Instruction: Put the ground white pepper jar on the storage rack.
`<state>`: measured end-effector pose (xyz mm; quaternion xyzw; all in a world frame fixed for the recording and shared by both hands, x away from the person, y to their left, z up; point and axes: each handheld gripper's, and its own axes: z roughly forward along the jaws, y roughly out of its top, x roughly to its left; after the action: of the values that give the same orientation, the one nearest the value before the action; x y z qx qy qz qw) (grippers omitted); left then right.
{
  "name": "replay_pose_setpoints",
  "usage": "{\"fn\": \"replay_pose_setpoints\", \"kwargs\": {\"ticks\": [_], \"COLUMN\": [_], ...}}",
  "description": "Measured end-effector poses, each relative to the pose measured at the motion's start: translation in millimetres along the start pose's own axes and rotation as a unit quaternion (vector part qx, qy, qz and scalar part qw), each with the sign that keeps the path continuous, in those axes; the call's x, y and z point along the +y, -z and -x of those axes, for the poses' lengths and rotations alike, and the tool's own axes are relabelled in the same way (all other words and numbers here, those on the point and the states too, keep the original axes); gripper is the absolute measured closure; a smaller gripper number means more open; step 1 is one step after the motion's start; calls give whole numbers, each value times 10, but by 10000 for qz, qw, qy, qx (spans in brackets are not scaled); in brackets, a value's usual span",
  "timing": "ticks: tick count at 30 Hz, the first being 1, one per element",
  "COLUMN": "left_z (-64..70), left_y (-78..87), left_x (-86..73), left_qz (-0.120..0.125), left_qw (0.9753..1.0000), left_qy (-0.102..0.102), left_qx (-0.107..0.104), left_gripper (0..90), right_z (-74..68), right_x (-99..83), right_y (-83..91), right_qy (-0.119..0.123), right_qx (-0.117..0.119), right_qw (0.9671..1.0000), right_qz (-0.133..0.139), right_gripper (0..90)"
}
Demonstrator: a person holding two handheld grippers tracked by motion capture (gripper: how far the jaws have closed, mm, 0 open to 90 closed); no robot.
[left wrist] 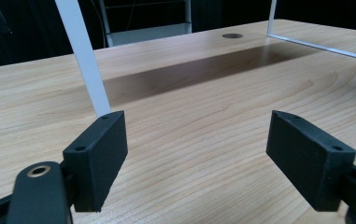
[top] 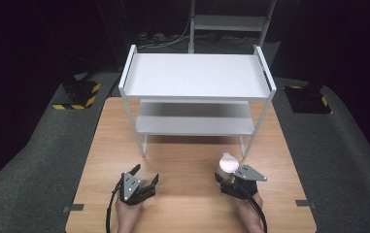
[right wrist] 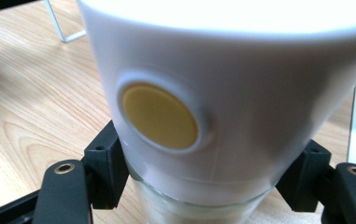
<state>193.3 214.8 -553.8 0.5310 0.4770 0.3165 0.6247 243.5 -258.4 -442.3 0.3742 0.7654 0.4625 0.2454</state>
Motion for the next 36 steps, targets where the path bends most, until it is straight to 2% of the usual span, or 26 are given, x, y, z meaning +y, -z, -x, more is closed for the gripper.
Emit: {"fn": "replay_pose_setpoints", "kwargs": {"ticks": [15, 23, 25, 26, 32, 36], "left_z": [2, 2, 2, 2, 1, 0], "left_y": [1, 2, 2, 2, 1, 2], "left_x": [1, 0, 1, 2, 6, 6], "left_qz": [-13, -10, -15, -23, -49, -44], "left_qw": [10000, 10000, 10000, 10000, 10000, 10000], "left_qy": [-15, -7, -16, -29, -58, -46], "left_qx": [-7, -6, -10, -15, -31, -30], "left_gripper": [206, 206, 206, 206, 206, 206], "right_z": [54, 72, 77, 69, 72, 109], "right_x": [440, 780, 822, 904, 1046, 1161], "right_y": [381, 628, 650, 688, 730, 635], "right_qy": [132, 356, 380, 443, 572, 623], "right_qx": [198, 282, 298, 287, 268, 265], "right_qw": [9989, 9968, 9967, 9965, 9957, 9954], "right_qz": [414, 654, 654, 642, 680, 673], "right_gripper": [304, 304, 304, 304, 304, 304]}}
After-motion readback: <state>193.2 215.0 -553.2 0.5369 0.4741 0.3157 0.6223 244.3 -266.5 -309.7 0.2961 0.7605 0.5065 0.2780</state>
